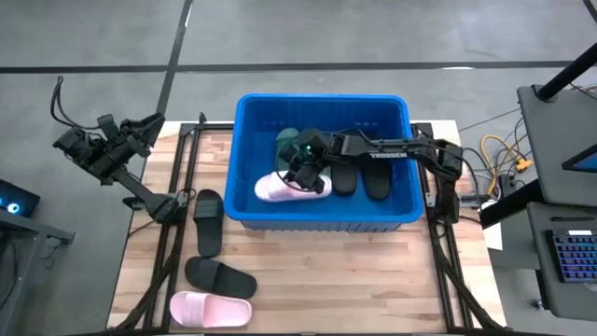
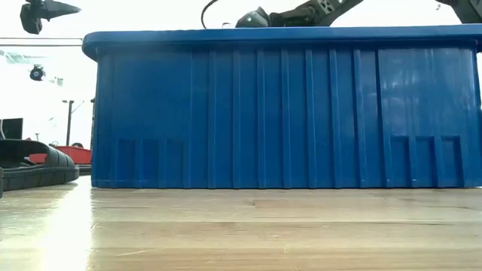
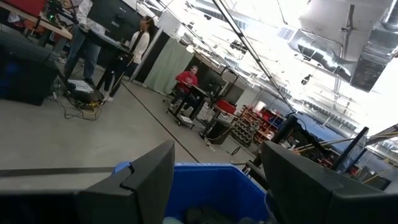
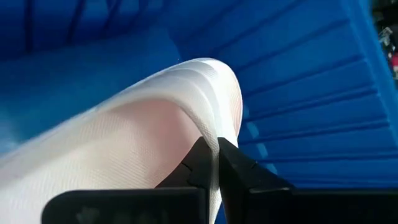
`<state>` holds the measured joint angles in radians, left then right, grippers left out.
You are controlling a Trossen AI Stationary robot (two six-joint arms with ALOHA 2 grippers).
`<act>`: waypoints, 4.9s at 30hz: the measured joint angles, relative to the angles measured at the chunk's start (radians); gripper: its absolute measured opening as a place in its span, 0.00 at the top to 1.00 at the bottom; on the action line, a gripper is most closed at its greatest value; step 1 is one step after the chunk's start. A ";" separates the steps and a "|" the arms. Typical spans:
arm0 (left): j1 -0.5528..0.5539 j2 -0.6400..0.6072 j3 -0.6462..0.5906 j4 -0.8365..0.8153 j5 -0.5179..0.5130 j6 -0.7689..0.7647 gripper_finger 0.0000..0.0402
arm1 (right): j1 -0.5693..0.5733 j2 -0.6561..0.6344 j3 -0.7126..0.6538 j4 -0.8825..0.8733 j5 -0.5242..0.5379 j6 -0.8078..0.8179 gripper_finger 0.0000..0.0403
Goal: Pick and place slides into bin
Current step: Put the pink slide into the blue container
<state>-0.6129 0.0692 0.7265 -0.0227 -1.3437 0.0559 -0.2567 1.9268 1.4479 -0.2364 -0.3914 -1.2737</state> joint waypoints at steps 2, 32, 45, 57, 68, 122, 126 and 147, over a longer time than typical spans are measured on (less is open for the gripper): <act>0.000 0.000 0.000 0.002 0.000 0.000 0.44 | 0.009 0.021 0.000 0.027 -0.002 -0.004 0.98; 0.000 -0.002 0.000 0.007 -0.020 0.003 0.44 | 0.070 0.234 0.032 0.277 -0.060 0.069 0.98; 0.000 -0.007 0.000 0.007 -0.019 0.003 0.44 | 0.071 0.234 0.032 0.272 -0.053 0.159 0.79; 0.000 -0.007 0.000 0.006 -0.019 0.004 0.44 | 0.071 0.178 0.032 0.172 0.020 0.174 0.55; -0.001 -0.007 0.000 0.006 -0.019 0.010 0.44 | 0.066 0.097 0.032 0.131 0.095 0.183 0.54; -0.005 0.801 0.360 -0.467 1.113 -1.524 0.44 | -0.088 -0.601 0.037 -0.221 0.445 1.083 0.56; -0.006 0.905 0.358 -0.471 1.269 -1.707 0.44 | -0.088 -0.618 0.036 -0.258 0.445 1.074 0.56; -0.133 1.409 0.462 -0.722 1.704 -2.239 0.44 | -0.088 -0.520 0.021 -0.290 0.445 1.053 0.58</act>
<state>-0.7456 1.4781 1.1890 -0.7449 0.3603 -2.1832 -0.3450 1.4067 1.4693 -0.5266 0.0532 -0.2207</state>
